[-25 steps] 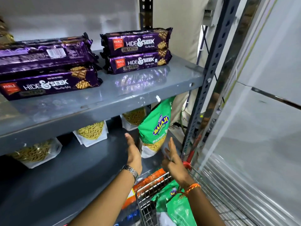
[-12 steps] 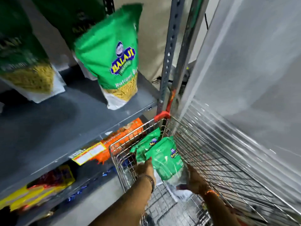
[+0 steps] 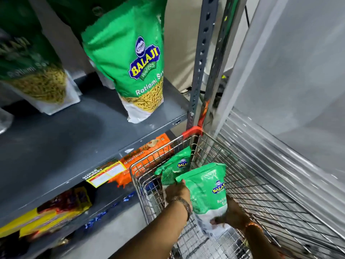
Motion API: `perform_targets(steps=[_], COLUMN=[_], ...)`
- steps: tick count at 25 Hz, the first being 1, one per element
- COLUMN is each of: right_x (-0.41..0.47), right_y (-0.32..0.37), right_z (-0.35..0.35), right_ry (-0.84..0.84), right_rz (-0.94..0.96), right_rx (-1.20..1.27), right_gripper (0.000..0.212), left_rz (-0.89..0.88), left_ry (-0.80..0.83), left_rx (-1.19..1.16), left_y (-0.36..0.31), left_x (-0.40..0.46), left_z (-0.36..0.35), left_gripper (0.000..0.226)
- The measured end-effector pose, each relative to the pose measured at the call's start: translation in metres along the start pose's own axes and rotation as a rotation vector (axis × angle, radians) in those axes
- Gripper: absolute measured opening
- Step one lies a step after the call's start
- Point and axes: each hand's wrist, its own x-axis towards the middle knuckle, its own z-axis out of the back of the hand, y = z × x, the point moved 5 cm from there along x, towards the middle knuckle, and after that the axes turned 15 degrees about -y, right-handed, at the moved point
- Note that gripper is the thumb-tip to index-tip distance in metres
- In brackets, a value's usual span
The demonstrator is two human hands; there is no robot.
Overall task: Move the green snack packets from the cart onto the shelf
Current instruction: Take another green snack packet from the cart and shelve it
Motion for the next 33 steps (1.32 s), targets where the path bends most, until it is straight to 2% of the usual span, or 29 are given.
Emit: perform_targets(steps=[2,4,7,9,12,14,16,18,22,27,30,33], right_x=[-0.028,-0.052,-0.09,-0.113,-0.133,-0.139,-0.138,-0.134,-0.104,-0.07,-0.076,-0.08], right_y=[0.048,0.093,0.185,0.249,0.333,0.383,0.428,0.463,0.495,0.491,0.488,0.481], right_z=[0.01,0.025,0.024,0.011,-0.025,-0.053,-0.085,-0.114,-0.16,-0.183,-0.182,-0.183], right_ry=[-0.045,-0.154,-0.152,-0.134,-0.141,-0.148,-0.132,-0.125,-0.103,-0.074,0.035,0.126], right_rz=[0.106,0.128,0.286,0.411,0.549,0.646,0.731,0.776,0.793,0.725,0.634,0.653], right_rx=[-0.085,-0.11,-0.057,-0.055,-0.064,-0.056,-0.045,-0.032,0.004,0.045,-0.005,-0.026], right_gripper=[0.099,0.098,0.092,0.094,0.096,0.084,0.072,0.071,0.072,0.097,0.104,0.103], left_rz=[0.021,-0.014,-0.041,-0.153,-0.23,-0.258,-0.293,-0.348,-0.408,-0.446,-0.328,-0.121], left_ry=[0.028,0.116,0.312,0.398,0.444,0.438,0.413,0.385,0.277,0.195,0.191,0.272], left_rx=[-0.06,-0.188,-0.411,-0.542,-0.645,-0.713,-0.787,-0.845,-0.898,-0.889,-0.744,-0.58], left_y=[-0.016,-0.042,-0.097,-0.141,-0.196,-0.223,-0.244,-0.262,-0.28,-0.281,-0.251,-0.201], left_x=[-0.024,-0.046,-0.073,-0.088,-0.099,-0.09,-0.075,-0.06,-0.038,-0.032,-0.041,-0.048], left_z=[0.023,0.059,0.131,0.187,0.269,0.309,0.344,0.369,0.391,0.4,0.382,0.34], left_gripper=[0.026,0.029,0.017,0.006,0.008,0.014,0.007,0.003,0.005,0.005,0.009,0.039])
